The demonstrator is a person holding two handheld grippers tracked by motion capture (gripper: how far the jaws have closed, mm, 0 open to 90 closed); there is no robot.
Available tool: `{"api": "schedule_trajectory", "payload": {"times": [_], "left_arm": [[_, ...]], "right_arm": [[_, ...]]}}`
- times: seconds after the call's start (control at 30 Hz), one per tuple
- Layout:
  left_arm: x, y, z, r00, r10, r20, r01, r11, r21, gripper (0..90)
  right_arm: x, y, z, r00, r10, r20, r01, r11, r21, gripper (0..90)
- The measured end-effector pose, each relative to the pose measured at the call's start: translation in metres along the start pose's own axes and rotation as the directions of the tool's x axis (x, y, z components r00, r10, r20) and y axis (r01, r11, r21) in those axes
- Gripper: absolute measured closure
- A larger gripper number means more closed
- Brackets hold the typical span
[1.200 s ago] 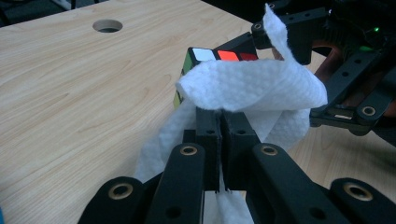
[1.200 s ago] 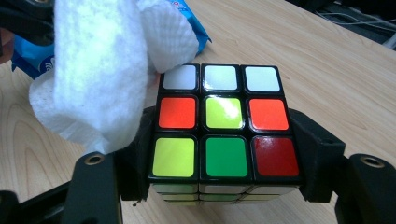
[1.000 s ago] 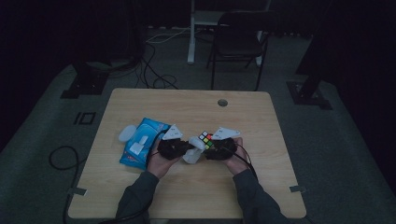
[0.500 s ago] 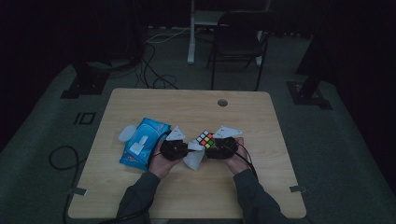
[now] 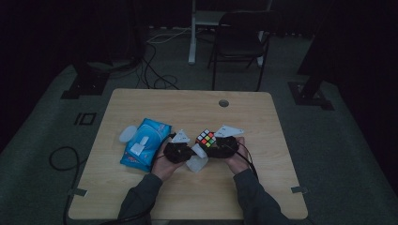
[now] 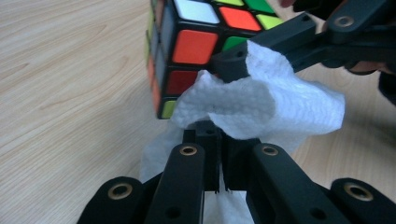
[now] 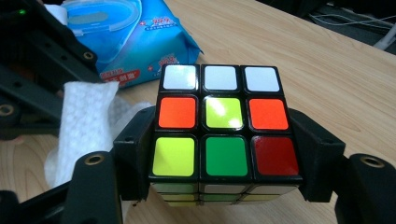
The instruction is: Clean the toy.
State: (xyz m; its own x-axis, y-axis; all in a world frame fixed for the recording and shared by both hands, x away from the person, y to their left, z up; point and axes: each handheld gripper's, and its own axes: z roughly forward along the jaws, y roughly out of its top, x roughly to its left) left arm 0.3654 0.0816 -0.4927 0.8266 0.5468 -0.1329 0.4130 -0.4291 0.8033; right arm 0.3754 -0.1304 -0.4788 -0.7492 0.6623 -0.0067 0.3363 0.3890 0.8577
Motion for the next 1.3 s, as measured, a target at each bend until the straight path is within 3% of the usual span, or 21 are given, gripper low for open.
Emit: {"api": "schedule_trajectory", "payload": {"times": [0.6,0.73,0.97,1.3], "left_arm": [[-0.013,0.006,0.002,0.9979,0.029,0.058,-0.028,0.9992,-0.027,87.6],[-0.008,0.004,0.002,0.9988,0.016,0.047,-0.014,0.9995,-0.030,87.6],[0.006,-0.001,-0.002,0.9991,-0.041,0.006,0.042,0.9983,-0.042,87.6],[0.001,-0.002,0.001,0.9984,-0.051,0.025,0.052,0.9967,-0.062,87.5]], "right_arm": [[-0.001,0.004,0.006,0.9988,0.047,0.016,-0.047,0.999,0.007,33.9],[-0.002,0.005,0.005,0.9987,0.046,0.021,-0.046,0.999,0.014,33.9],[-0.003,0.005,0.003,0.9984,0.053,0.022,-0.053,0.998,0.015,33.9],[-0.003,0.010,0.010,0.9966,0.077,0.028,-0.078,0.996,0.036,33.9]]}}
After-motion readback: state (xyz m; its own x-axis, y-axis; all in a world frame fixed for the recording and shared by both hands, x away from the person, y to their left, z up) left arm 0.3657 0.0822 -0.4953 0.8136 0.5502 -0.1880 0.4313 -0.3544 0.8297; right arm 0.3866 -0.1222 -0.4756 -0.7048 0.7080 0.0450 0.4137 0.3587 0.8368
